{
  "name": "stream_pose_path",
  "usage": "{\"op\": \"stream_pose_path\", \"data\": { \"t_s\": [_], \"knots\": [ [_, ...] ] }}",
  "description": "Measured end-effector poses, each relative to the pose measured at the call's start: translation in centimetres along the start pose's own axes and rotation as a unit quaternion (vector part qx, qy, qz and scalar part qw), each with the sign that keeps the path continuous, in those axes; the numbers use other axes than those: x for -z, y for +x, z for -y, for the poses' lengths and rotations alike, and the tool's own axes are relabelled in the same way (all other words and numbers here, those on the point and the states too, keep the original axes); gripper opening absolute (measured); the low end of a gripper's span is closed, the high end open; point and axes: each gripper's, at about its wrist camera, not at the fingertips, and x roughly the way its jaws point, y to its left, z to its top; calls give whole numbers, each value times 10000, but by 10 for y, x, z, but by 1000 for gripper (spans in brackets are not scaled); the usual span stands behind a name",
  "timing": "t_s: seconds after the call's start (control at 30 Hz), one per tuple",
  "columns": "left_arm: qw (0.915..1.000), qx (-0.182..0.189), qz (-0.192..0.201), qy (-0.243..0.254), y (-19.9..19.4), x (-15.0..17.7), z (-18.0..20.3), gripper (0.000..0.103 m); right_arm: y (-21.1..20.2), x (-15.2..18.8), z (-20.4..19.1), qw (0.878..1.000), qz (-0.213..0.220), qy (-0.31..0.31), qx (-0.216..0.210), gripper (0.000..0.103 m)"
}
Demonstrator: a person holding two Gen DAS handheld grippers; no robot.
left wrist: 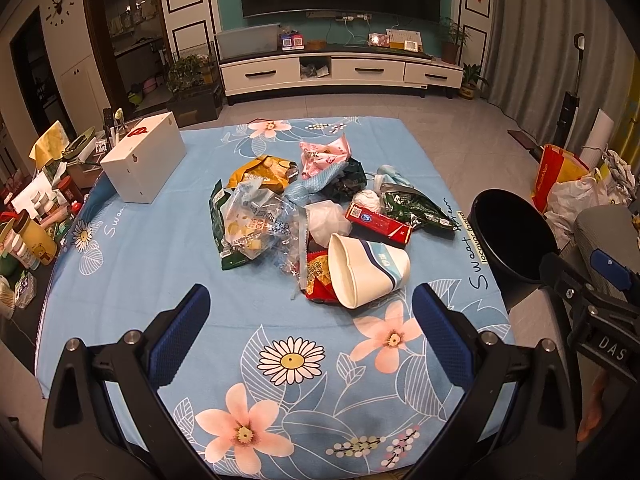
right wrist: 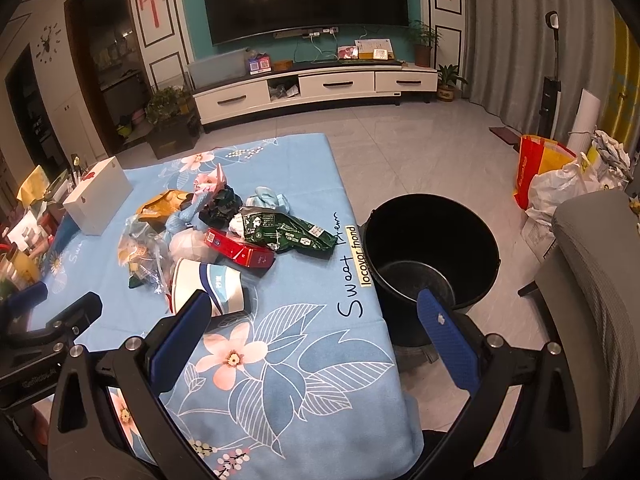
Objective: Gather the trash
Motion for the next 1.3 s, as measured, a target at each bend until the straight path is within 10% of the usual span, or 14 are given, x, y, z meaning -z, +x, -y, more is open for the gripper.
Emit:
{"op": "stream_pose_path", "data": {
  "t_s": [0.3, 0.8, 1.03, 1.3],
  "knots": [
    [10000, -25, -85, -2, 7, -1, -1, 101, 9, 3, 6, 10000, -60, 49, -17, 100],
    [9906, 1089, -165, -806, 47, 21, -43, 100, 42, 17, 49, 9939, 102, 422, -1013, 100],
    [9656, 2136, -736, -1284, 89, 50, -43, 100, 78, 39, 53, 9874, -286, 495, -1473, 100],
    [9613, 2355, -657, -1267, 127, 33, -23, 99, 99, 42, 48, 9856, -468, 518, -1543, 100]
  ]
}}
